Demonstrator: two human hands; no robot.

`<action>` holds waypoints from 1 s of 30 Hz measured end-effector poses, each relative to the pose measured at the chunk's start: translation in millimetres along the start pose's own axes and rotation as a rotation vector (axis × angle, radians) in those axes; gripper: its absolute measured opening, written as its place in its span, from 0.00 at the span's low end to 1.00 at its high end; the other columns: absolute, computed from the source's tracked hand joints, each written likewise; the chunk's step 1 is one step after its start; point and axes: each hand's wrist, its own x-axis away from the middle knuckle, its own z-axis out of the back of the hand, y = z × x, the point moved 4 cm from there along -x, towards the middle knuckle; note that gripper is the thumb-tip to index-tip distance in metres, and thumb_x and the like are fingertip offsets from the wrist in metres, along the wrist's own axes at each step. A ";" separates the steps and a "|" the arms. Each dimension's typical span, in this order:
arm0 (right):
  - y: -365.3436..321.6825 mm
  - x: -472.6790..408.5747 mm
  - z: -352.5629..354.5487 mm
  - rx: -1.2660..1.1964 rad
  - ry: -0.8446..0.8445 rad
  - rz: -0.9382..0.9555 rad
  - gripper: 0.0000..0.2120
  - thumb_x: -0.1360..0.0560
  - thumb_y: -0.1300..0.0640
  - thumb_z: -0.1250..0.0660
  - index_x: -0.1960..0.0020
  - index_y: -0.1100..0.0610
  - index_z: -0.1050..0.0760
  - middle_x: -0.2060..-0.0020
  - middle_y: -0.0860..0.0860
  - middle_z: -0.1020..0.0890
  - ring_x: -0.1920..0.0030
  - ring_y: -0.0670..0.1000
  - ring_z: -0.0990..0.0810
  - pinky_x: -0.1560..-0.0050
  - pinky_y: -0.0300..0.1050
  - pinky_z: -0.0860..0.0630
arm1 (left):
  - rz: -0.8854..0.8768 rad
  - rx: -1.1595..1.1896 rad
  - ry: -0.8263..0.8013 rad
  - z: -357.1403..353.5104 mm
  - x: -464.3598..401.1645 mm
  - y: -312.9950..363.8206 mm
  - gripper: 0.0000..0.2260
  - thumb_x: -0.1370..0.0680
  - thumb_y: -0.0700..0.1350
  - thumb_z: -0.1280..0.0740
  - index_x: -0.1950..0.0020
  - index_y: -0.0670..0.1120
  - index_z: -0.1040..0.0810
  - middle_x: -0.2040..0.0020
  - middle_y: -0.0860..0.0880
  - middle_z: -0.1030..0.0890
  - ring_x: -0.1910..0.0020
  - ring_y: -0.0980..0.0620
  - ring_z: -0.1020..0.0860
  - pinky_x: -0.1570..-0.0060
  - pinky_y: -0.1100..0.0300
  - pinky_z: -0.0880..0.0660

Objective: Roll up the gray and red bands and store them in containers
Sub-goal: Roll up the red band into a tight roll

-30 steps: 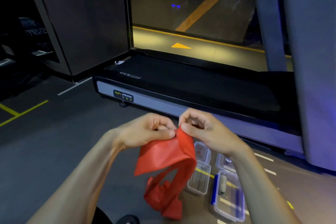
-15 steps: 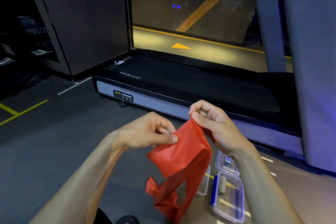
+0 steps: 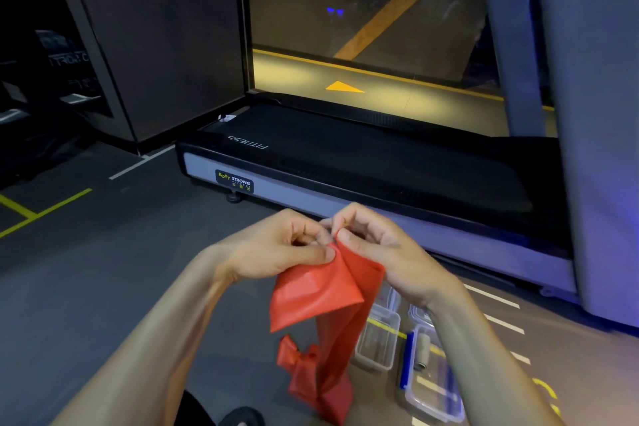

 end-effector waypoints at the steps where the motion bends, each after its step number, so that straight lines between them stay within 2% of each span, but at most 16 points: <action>1: 0.3 -1.1 -0.2 0.112 0.005 0.007 0.03 0.17 0.60 0.36 0.48 0.59 0.25 0.50 0.53 0.17 0.51 0.46 0.20 0.48 0.42 0.24 | 0.008 -0.038 0.013 0.5 -0.6 -1.3 0.09 0.19 0.43 0.31 0.55 0.39 0.19 0.62 0.45 0.22 0.64 0.50 0.29 0.64 0.61 0.33; 3: 3.6 -2.1 2.6 0.320 0.020 0.019 0.03 0.17 0.59 0.35 0.50 0.57 0.24 0.59 0.52 0.20 0.60 0.51 0.24 0.56 0.49 0.25 | 0.020 -0.120 0.066 4.5 -1.2 -4.4 0.08 0.20 0.45 0.29 0.54 0.40 0.18 0.63 0.43 0.19 0.64 0.51 0.27 0.62 0.60 0.31; 4: 5.2 -1.7 5.3 0.389 0.040 0.025 0.04 0.18 0.57 0.34 0.51 0.54 0.24 0.60 0.53 0.20 0.61 0.56 0.25 0.56 0.56 0.26 | 0.036 -0.145 0.098 7.8 -0.7 -6.1 0.07 0.21 0.45 0.28 0.54 0.42 0.16 0.61 0.43 0.16 0.64 0.53 0.24 0.60 0.60 0.28; 6: 5.8 -0.1 12.0 0.427 0.100 0.040 0.04 0.19 0.55 0.35 0.52 0.50 0.24 0.61 0.55 0.22 0.61 0.60 0.26 0.56 0.60 0.26 | 0.079 -0.130 0.120 12.8 0.2 -10.8 0.05 0.22 0.45 0.26 0.52 0.43 0.16 0.59 0.42 0.14 0.62 0.54 0.21 0.59 0.61 0.25; 10: 2.5 1.5 19.3 0.388 0.167 0.079 0.04 0.18 0.57 0.35 0.52 0.51 0.25 0.61 0.56 0.23 0.61 0.59 0.26 0.58 0.58 0.28 | 0.118 -0.108 0.196 16.4 -0.2 -14.5 0.05 0.25 0.42 0.24 0.53 0.41 0.16 0.62 0.44 0.15 0.66 0.54 0.20 0.64 0.61 0.23; 15: 5.7 1.2 21.2 0.389 0.177 0.066 0.05 0.17 0.58 0.35 0.52 0.51 0.26 0.61 0.55 0.23 0.62 0.56 0.27 0.58 0.57 0.27 | -0.008 -0.123 0.387 25.9 0.5 -4.7 0.03 0.27 0.42 0.22 0.55 0.46 0.14 0.60 0.40 0.15 0.62 0.51 0.19 0.54 0.54 0.23; 18: 8.0 0.8 17.9 0.360 0.161 0.049 0.06 0.17 0.60 0.36 0.52 0.52 0.26 0.59 0.57 0.24 0.60 0.53 0.28 0.57 0.55 0.29 | -0.099 -0.076 0.463 25.4 2.8 5.9 0.03 0.26 0.41 0.23 0.54 0.45 0.14 0.58 0.41 0.15 0.61 0.46 0.18 0.55 0.51 0.21; 21: 8.7 0.3 16.5 0.248 0.164 0.038 0.04 0.17 0.62 0.36 0.51 0.57 0.26 0.58 0.52 0.24 0.58 0.50 0.29 0.54 0.49 0.31 | -0.151 -0.045 0.491 21.9 3.9 12.7 0.03 0.24 0.40 0.24 0.52 0.45 0.15 0.56 0.42 0.15 0.60 0.48 0.19 0.57 0.50 0.22; 23: 6.3 -0.9 13.5 0.146 0.167 0.056 0.04 0.16 0.61 0.37 0.49 0.60 0.27 0.55 0.50 0.23 0.55 0.49 0.26 0.50 0.50 0.29 | -0.186 -0.041 0.500 20.4 5.3 16.8 0.07 0.25 0.41 0.23 0.48 0.47 0.16 0.57 0.44 0.15 0.60 0.47 0.19 0.58 0.50 0.22; 26: 1.9 -4.2 3.4 0.040 0.165 0.099 0.04 0.16 0.60 0.37 0.49 0.60 0.28 0.51 0.53 0.20 0.49 0.47 0.23 0.44 0.48 0.27 | -0.221 -0.073 0.485 16.6 7.2 23.8 0.16 0.26 0.43 0.22 0.41 0.50 0.19 0.57 0.46 0.15 0.58 0.38 0.17 0.57 0.44 0.21; 28: 0.3 -6.4 -1.3 0.055 0.185 0.124 0.04 0.18 0.59 0.36 0.50 0.59 0.27 0.54 0.51 0.22 0.52 0.50 0.25 0.46 0.49 0.29 | -0.215 -0.080 0.505 15.3 7.6 26.2 0.20 0.27 0.43 0.22 0.37 0.52 0.21 0.58 0.46 0.15 0.58 0.37 0.17 0.58 0.46 0.21; 30: 0.9 -6.7 0.3 0.116 0.236 0.134 0.04 0.18 0.59 0.35 0.51 0.59 0.25 0.57 0.46 0.23 0.55 0.48 0.26 0.50 0.47 0.29 | -0.208 -0.052 0.561 16.4 7.6 27.4 0.23 0.28 0.42 0.21 0.36 0.52 0.22 0.60 0.46 0.15 0.59 0.38 0.17 0.58 0.48 0.21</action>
